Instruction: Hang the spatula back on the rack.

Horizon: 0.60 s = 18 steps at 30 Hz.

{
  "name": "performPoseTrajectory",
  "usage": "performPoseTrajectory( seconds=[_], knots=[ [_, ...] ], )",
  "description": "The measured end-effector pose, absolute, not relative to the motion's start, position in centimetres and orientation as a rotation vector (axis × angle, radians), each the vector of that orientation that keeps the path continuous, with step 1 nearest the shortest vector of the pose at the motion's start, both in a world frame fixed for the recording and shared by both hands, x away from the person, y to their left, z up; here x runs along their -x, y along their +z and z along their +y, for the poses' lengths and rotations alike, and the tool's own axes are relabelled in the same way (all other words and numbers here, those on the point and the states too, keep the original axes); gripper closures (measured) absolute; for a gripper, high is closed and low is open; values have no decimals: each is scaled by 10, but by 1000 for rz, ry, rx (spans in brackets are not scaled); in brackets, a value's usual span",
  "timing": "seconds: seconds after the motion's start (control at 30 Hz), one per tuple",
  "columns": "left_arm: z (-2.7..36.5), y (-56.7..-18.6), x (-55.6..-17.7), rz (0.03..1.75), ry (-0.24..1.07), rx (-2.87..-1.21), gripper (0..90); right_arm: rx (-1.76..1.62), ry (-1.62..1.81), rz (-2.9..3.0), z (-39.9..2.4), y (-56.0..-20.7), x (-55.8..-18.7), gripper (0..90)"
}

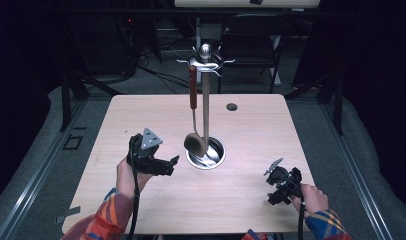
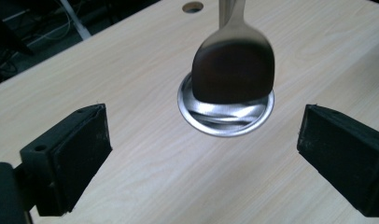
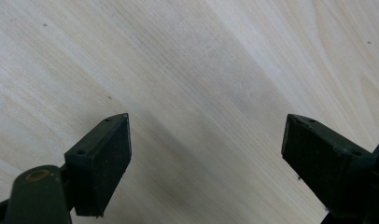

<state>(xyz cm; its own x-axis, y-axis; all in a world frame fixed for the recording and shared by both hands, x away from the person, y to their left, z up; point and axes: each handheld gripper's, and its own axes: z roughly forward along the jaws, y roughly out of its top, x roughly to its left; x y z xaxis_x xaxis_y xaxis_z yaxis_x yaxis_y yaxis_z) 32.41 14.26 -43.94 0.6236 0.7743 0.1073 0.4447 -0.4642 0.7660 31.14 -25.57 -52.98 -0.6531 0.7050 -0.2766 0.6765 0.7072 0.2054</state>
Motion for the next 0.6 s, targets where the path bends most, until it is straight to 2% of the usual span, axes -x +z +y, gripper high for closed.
performPoseTrajectory(
  seconds=[0.27,0.6],
  knots=[
    [154,-461,-319,983,614,-2158,0,-1096,139,2560,-255,-533,-311,155],
    [163,-506,-330,1054,419,-2291,0,-1097,110,2603,-256,-535,-313,155]
  ],
)
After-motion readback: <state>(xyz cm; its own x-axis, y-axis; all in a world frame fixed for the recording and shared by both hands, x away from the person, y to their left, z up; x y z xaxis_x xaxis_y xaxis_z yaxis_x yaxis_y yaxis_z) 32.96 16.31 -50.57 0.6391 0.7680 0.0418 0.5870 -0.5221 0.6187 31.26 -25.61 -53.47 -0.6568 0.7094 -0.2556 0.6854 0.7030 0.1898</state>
